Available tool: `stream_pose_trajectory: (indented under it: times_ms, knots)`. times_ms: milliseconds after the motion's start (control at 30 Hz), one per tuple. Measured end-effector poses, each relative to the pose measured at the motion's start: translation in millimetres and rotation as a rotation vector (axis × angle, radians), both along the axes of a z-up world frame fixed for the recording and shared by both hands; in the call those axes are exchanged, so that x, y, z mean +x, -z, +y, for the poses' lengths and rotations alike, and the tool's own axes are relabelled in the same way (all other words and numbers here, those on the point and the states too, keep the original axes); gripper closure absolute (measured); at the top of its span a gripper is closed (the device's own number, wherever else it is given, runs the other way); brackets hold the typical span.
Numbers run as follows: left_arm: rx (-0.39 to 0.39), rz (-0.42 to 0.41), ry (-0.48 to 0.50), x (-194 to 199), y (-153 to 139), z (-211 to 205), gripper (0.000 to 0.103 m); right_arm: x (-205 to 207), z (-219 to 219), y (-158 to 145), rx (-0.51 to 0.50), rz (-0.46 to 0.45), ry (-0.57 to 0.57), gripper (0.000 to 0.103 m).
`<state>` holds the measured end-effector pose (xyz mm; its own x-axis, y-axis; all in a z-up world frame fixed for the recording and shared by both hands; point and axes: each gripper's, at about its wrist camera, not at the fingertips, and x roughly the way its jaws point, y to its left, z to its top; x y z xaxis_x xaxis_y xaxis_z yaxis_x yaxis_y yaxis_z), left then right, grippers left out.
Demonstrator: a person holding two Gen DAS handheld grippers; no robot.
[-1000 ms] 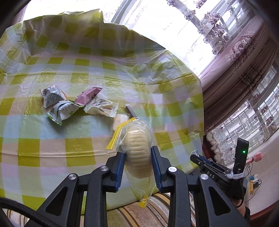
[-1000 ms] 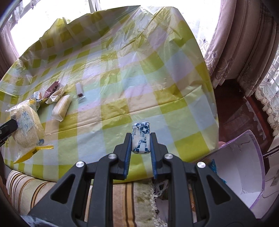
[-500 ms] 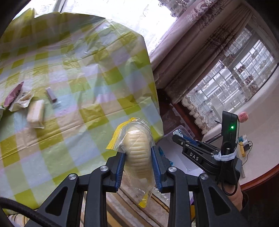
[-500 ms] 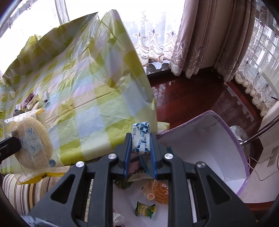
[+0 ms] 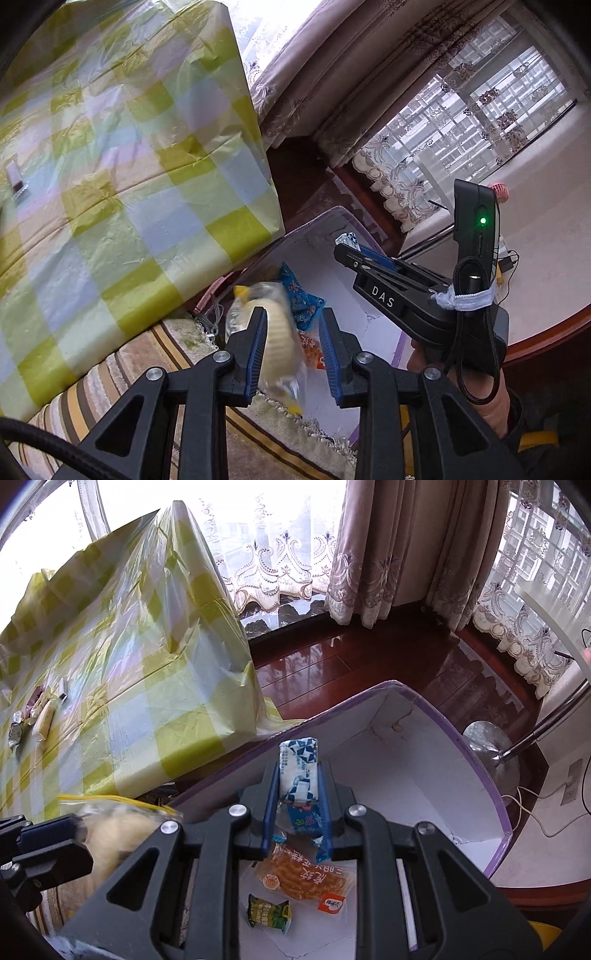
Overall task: Organize snacks
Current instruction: 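Carry both packs to the white box and open both grippers to release them, then return both grippers to the remaining snacks on the table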
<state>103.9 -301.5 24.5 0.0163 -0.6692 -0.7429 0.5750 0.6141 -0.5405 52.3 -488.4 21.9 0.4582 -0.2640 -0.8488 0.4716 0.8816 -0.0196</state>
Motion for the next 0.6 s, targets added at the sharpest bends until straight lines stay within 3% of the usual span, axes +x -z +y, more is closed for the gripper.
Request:
stream_pose_trajectory:
  times_ms: [67, 200, 600]
  knots:
    - [0.002, 0.010, -0.011, 0.9, 2.1, 3.2, 0.066, 0.6, 0.2, 0.1, -0.009, 0.007, 0.005, 0.076]
    - [-0.004, 0.020, -0.041, 4.7, 2.9, 9.5, 0.058, 1.7, 2.1, -1.0, -0.017, 0.003, 0.006, 0.051]
    - [-0.013, 0.017, -0.130, 18.4, 2.4, 30.3, 0.056, 9.9, 13.3, -4.3, -0.024, 0.007, -0.016, 0.046]
